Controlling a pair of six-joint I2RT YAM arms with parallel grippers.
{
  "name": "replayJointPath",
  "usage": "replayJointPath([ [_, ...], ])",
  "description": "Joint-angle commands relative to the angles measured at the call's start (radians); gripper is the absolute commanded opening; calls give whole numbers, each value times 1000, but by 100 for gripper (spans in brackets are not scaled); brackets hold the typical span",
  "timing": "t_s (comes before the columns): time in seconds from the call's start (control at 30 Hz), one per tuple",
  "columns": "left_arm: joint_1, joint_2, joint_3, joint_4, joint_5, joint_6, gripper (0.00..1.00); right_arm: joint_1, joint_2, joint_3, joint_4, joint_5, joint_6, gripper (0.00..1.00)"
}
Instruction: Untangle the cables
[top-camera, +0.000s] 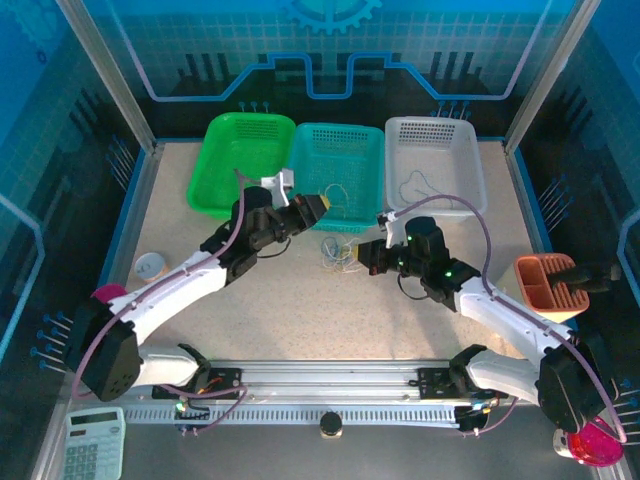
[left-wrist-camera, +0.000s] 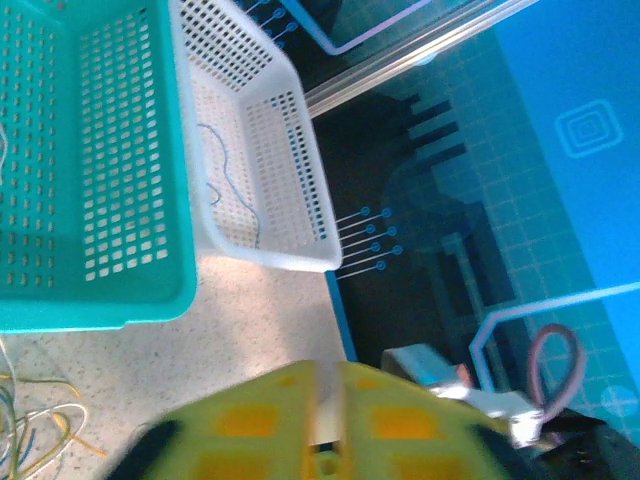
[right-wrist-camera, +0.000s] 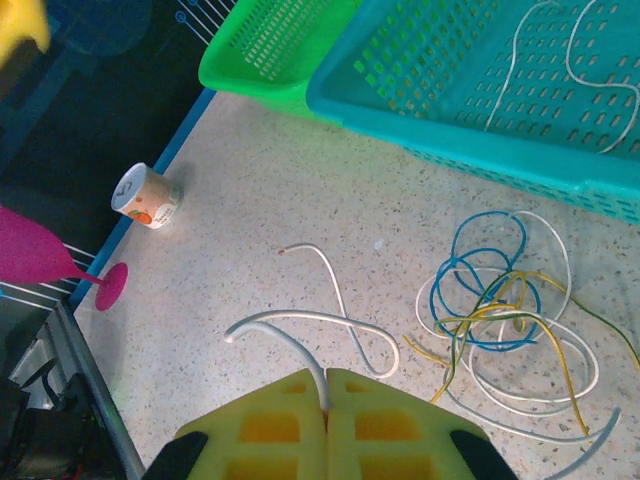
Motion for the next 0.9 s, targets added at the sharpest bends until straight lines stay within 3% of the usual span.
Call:
replayJointPath([
  [0.0, -8, -35, 8, -129, -29, 57, 49, -9, -19, -7, 40, 2, 3, 0],
  [0.07, -14, -45, -23, -149, -40, 50, 70, -14, -28, -4, 35, 2, 3, 0],
  [0.27, -44, -34, -117, -121, -59, 27, 90, -20, -50, 6, 31, -8, 7, 0],
  [0.5, -74, 41, -129, -72, -72, 13, 94, -22, -58, 20, 31, -14, 17, 0],
  [0.87, -85, 138, -133, 16, -109, -40, 91, -21, -65, 14, 51, -21, 34, 0],
])
